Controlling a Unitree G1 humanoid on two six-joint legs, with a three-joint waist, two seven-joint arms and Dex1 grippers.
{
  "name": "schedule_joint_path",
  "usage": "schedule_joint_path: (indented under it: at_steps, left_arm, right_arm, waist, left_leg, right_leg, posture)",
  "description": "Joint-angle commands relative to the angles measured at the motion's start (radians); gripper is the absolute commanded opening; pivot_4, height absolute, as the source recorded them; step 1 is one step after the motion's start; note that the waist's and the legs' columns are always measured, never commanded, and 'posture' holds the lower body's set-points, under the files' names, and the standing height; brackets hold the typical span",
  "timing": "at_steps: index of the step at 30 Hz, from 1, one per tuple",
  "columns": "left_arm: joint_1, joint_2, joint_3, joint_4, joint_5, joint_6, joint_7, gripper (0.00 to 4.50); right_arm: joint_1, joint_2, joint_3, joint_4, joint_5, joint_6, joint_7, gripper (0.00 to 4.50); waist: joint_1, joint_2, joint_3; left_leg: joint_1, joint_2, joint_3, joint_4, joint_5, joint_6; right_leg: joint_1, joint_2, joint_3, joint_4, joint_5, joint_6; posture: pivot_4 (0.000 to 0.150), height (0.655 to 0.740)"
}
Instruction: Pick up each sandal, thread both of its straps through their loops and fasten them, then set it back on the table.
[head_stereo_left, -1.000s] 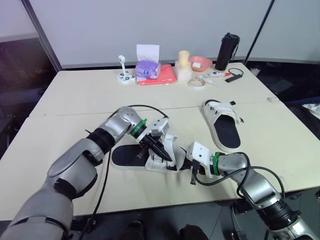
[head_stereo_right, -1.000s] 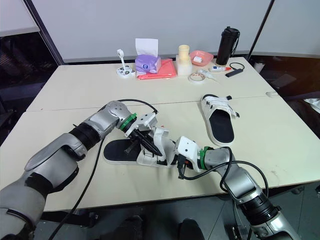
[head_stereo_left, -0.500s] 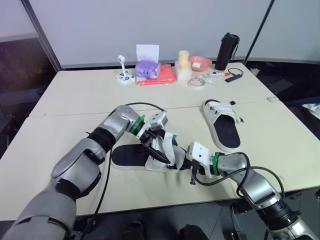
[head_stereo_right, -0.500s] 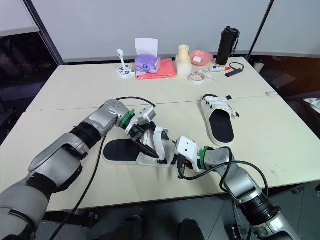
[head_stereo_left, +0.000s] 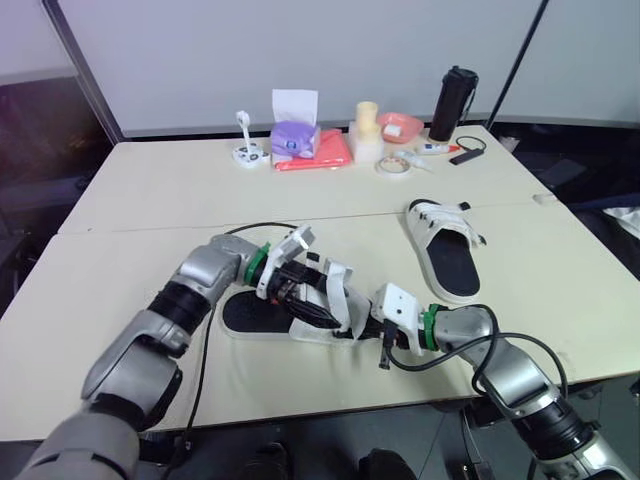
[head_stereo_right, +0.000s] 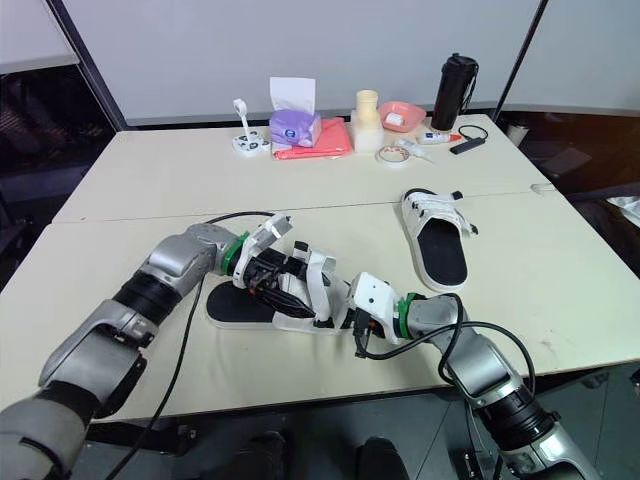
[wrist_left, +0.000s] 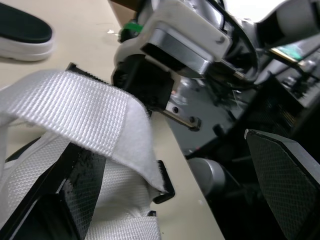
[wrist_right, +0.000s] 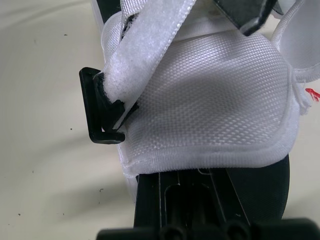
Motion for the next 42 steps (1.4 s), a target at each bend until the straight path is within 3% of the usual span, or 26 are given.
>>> schedule_joint_path:
  at_steps: [1, 15, 19, 24, 34, 42]
  left_arm:
    - [0.053, -0.011, 0.087, -0.132, -0.010, 0.082, 0.106, 4.48]
    - [0.147, -0.025, 0.149, -0.314, -0.001, 0.220, 0.249, 4.48]
    - [0.153, -0.018, 0.150, -0.323, 0.007, 0.228, 0.242, 2.70]
    - [0.152, -0.009, 0.144, -0.323, 0.016, 0.219, 0.228, 0.06]
    - [0.068, -0.031, 0.080, -0.203, 0.091, 0.145, 0.094, 0.06]
    - [-0.045, -0.076, 0.023, 0.000, 0.209, -0.006, -0.045, 0.06]
  right_arm:
    - [0.030, -0.002, 0.046, 0.047, -0.036, 0.031, 0.005, 0.00]
    - [0.033, -0.007, 0.048, 0.047, -0.043, 0.026, 0.006, 0.00]
    - [0.036, -0.004, 0.049, 0.048, -0.045, 0.025, 0.004, 0.00]
    - [0.035, -0.003, 0.049, 0.049, -0.047, 0.024, 0.003, 0.00]
    - [0.025, 0.000, 0.051, 0.062, -0.052, 0.018, 0.009, 0.00]
    - [0.034, -0.003, 0.049, 0.054, -0.054, 0.022, 0.006, 0.00]
  waist:
    - [0.000, 0.000, 0.000]
    - [0.002, 0.000, 0.000]
    - [0.002, 0.000, 0.000]
    - [0.002, 0.000, 0.000]
    - [0.002, 0.000, 0.000]
    - [0.002, 0.000, 0.000]
  left_leg:
    - [0.000, 0.000, -0.001, 0.000, 0.000, 0.000]
    - [0.000, 0.000, -0.001, 0.000, 0.000, 0.000]
    - [0.000, 0.000, -0.001, 0.000, 0.000, 0.000]
    - [0.000, 0.000, -0.001, 0.000, 0.000, 0.000]
    - [0.000, 0.000, 0.001, 0.000, 0.000, 0.000]
    - [0.000, 0.000, 0.003, 0.000, 0.000, 0.000]
  right_leg:
    - [0.000, 0.000, 0.000, 0.000, 0.000, 0.000]
    - [0.000, 0.000, 0.001, 0.001, 0.000, 0.000]
    - [0.000, 0.000, 0.001, 0.001, 0.000, 0.000]
    - [0.000, 0.000, 0.001, 0.001, 0.000, 0.000]
    - [0.000, 0.000, 0.001, 0.001, 0.000, -0.001]
    - [0.000, 0.000, 0.000, 0.001, 0.000, 0.000]
  posture:
    - [0.150, 0.7400]
    - [0.150, 0.7400]
    - [0.150, 0.7400]
    - [0.150, 0.7400]
    - [0.150, 0.7400]
    - [0.150, 0.7400]
